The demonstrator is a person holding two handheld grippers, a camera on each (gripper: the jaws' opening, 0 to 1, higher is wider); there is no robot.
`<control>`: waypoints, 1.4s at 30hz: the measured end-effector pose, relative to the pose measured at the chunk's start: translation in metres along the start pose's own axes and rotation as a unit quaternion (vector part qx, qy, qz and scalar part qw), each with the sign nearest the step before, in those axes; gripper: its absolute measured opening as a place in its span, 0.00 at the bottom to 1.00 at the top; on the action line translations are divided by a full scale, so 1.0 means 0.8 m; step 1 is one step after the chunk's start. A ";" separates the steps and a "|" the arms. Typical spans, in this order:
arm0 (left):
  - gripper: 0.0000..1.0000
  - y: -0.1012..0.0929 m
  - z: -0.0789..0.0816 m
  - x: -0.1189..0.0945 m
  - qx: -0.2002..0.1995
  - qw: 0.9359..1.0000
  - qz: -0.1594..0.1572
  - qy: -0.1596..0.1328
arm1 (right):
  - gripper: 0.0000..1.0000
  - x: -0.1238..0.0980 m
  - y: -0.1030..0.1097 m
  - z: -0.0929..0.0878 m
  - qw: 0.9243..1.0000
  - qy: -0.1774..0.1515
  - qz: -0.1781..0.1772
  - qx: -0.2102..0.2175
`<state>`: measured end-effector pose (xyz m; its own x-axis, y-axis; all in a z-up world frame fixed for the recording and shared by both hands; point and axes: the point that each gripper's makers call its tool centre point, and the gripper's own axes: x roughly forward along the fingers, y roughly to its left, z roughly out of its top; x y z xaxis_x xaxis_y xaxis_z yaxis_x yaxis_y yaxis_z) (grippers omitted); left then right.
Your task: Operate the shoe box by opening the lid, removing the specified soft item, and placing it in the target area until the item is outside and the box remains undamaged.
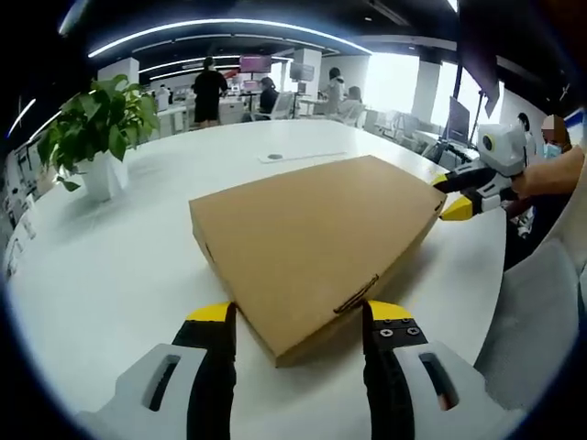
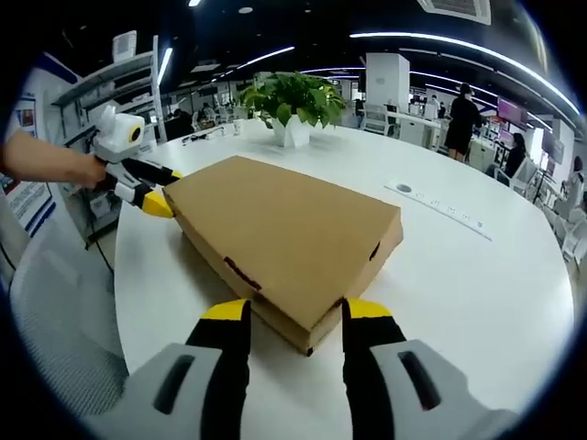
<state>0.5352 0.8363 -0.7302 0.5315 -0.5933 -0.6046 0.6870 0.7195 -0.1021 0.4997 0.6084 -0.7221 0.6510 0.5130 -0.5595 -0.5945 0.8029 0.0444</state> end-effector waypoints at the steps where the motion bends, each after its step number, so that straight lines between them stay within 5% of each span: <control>1: 0.55 0.001 -0.001 -0.001 0.002 1.000 -0.002 0.001 | 0.35 0.000 0.002 -0.001 1.000 -0.001 -0.001 -0.001; 28: 0.55 0.011 -0.023 -0.031 0.023 0.999 -0.034 0.024 | 0.34 -0.013 0.059 -0.012 1.000 -0.005 -0.007 0.006; 42: 0.55 0.005 -0.028 -0.040 0.019 0.999 -0.031 0.024 | 0.33 -0.014 0.063 -0.013 1.000 -0.006 -0.010 0.005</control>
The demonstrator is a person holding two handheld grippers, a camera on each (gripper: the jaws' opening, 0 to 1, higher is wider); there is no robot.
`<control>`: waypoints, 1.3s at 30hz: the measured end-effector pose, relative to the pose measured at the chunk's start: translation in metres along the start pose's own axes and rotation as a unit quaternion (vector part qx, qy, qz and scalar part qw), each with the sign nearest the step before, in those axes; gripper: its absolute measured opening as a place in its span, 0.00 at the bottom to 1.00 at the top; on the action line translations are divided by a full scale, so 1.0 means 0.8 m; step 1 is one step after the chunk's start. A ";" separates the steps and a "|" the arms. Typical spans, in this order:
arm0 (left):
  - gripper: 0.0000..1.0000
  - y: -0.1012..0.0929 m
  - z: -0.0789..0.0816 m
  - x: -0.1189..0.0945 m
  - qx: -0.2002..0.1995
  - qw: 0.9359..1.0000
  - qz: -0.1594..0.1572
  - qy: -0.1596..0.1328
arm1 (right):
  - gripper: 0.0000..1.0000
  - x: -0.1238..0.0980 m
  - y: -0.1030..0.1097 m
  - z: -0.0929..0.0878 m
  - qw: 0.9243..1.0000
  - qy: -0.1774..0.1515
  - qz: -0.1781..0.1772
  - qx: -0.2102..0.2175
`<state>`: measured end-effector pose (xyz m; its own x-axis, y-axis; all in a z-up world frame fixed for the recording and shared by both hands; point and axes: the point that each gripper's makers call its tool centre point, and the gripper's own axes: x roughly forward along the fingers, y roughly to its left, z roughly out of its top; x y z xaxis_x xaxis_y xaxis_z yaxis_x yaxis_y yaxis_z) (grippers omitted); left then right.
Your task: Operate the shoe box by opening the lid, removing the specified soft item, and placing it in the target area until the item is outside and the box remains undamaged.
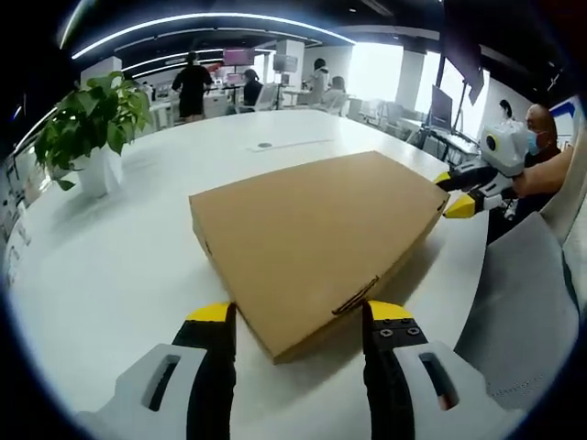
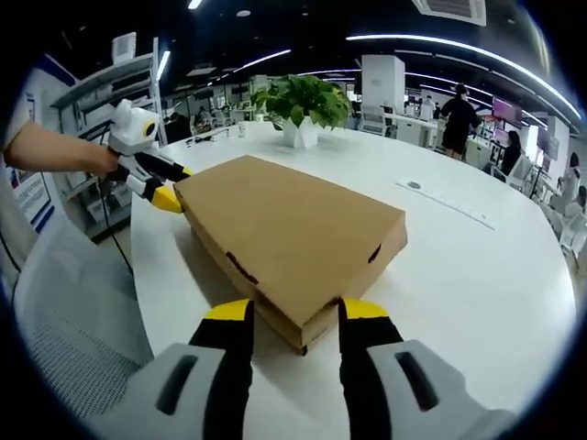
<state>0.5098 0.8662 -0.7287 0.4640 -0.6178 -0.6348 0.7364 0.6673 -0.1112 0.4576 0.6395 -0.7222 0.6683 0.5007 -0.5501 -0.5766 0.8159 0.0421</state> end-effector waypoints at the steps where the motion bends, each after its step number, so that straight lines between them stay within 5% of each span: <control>1: 0.56 0.000 0.000 0.000 -0.002 1.000 -0.001 0.000 | 0.33 0.000 0.000 0.000 1.000 0.000 0.000 0.000; 20: 0.71 -0.026 0.011 -0.010 -0.006 0.999 -0.031 -0.008 | 0.38 -0.007 0.005 0.008 1.000 -0.014 0.008 -0.015; 39: 0.72 -0.027 0.025 -0.023 -0.006 0.999 -0.024 -0.022 | 0.43 -0.019 0.010 0.025 0.999 -0.024 0.002 -0.027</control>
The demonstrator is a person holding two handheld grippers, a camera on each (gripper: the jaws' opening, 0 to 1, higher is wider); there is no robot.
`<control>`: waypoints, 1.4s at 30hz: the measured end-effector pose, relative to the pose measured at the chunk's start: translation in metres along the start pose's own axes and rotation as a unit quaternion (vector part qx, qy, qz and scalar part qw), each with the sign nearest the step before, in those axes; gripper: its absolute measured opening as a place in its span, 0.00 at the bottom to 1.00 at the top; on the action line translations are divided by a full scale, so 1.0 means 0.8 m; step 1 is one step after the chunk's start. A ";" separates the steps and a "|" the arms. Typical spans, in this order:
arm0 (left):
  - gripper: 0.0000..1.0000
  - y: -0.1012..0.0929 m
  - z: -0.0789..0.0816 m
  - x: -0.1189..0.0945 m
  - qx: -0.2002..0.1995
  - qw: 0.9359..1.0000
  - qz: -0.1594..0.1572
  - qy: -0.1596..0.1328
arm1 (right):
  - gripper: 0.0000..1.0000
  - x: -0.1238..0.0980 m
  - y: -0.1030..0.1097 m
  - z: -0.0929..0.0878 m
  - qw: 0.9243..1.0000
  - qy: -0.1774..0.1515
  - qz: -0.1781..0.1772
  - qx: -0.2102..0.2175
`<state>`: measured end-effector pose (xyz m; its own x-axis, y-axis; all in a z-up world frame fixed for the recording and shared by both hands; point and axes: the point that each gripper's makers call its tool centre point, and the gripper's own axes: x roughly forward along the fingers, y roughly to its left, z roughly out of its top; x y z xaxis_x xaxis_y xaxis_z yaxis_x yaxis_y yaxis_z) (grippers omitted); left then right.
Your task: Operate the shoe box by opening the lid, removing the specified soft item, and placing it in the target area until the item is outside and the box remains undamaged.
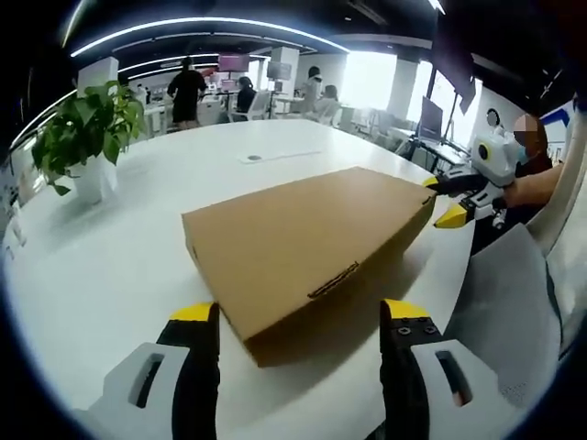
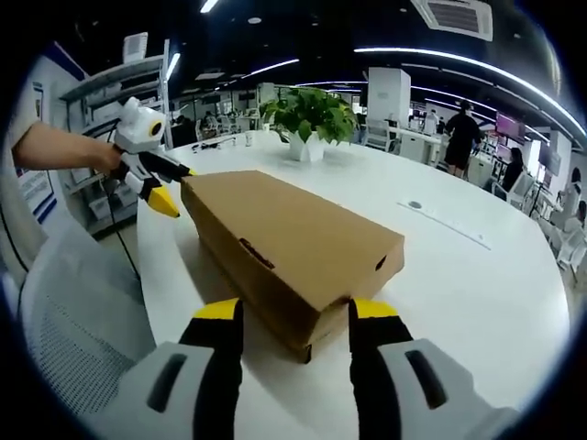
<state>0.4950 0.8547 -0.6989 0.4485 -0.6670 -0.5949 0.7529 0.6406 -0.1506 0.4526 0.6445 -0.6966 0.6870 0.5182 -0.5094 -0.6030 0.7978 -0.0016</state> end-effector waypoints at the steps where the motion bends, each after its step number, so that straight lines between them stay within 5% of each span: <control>1: 0.72 0.000 0.001 0.000 -0.002 1.000 0.000 -0.002 | 0.44 -0.001 0.000 0.001 1.000 -0.001 0.000 -0.001; 31: 0.68 0.000 0.044 -0.027 0.020 0.999 0.013 -0.037 | 0.43 -0.020 -0.014 0.055 0.999 -0.032 -0.011 -0.023; 42: 0.54 0.017 0.065 -0.032 0.029 0.998 0.042 -0.042 | 0.42 -0.021 -0.025 0.076 0.999 -0.035 -0.017 -0.031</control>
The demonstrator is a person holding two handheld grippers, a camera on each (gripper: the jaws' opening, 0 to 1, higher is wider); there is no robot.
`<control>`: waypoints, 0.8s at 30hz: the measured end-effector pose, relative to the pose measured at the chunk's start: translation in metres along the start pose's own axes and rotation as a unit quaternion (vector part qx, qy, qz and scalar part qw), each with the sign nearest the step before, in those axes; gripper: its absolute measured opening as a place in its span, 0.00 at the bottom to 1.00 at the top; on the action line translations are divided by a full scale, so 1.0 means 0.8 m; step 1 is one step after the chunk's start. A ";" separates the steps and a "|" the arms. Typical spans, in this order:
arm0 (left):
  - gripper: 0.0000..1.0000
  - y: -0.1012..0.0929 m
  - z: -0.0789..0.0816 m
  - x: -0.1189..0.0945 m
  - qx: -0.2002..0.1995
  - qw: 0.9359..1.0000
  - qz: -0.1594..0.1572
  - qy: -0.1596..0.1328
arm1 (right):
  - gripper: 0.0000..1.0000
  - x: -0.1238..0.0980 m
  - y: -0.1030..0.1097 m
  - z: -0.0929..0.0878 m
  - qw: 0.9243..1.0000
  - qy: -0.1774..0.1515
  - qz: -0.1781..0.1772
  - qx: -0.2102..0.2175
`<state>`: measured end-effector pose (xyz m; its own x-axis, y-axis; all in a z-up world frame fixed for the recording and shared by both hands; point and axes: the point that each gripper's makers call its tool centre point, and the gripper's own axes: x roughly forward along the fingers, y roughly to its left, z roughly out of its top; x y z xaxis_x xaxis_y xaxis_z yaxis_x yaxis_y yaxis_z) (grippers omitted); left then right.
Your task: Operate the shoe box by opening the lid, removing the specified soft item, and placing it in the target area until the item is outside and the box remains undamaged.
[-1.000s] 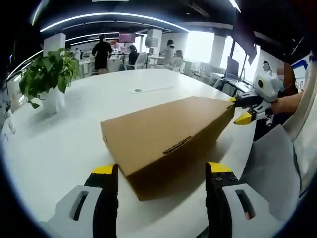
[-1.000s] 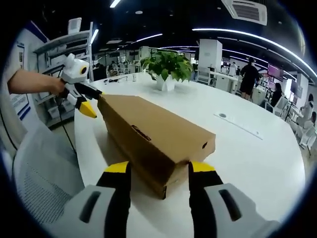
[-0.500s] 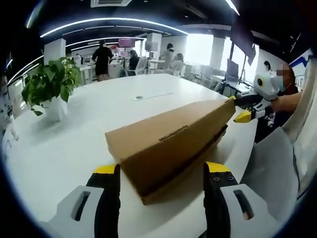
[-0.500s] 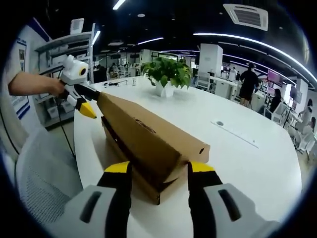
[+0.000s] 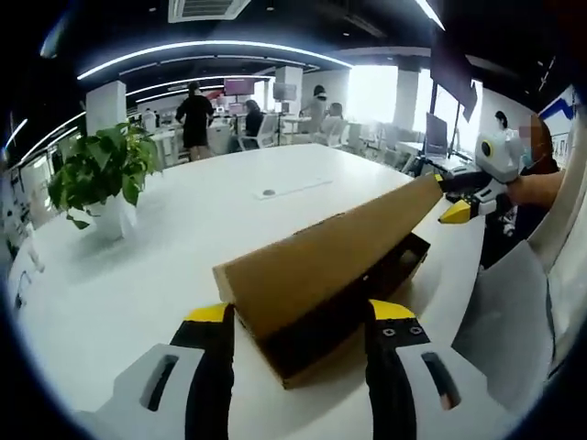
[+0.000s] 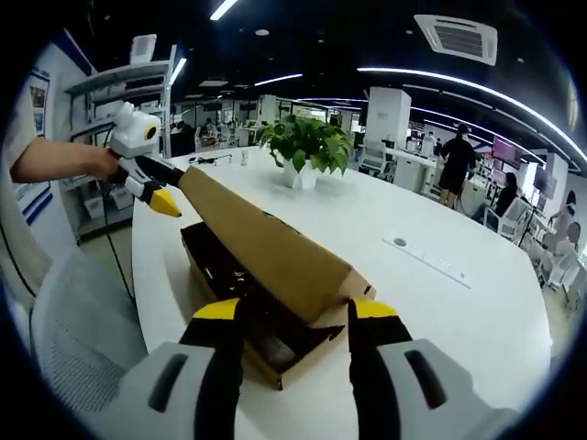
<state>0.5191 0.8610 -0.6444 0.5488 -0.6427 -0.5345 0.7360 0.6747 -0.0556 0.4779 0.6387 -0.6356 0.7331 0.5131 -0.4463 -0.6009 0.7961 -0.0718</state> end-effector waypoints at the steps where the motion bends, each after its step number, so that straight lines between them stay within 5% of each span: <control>1: 0.53 0.002 0.001 0.000 0.000 1.000 0.003 0.000 | 0.42 0.000 -0.001 0.002 1.000 0.000 -0.001 -0.001; 24: 0.28 0.041 0.039 0.002 -0.005 0.997 0.068 -0.018 | 0.36 0.009 -0.034 0.035 1.000 -0.009 -0.018 -0.012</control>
<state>0.5568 0.8710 -0.6204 0.6579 -0.5568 -0.5071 0.6492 0.7606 0.0071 0.5083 0.6297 -0.6117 0.7597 0.4908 -0.4266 -0.5818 0.8061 -0.1088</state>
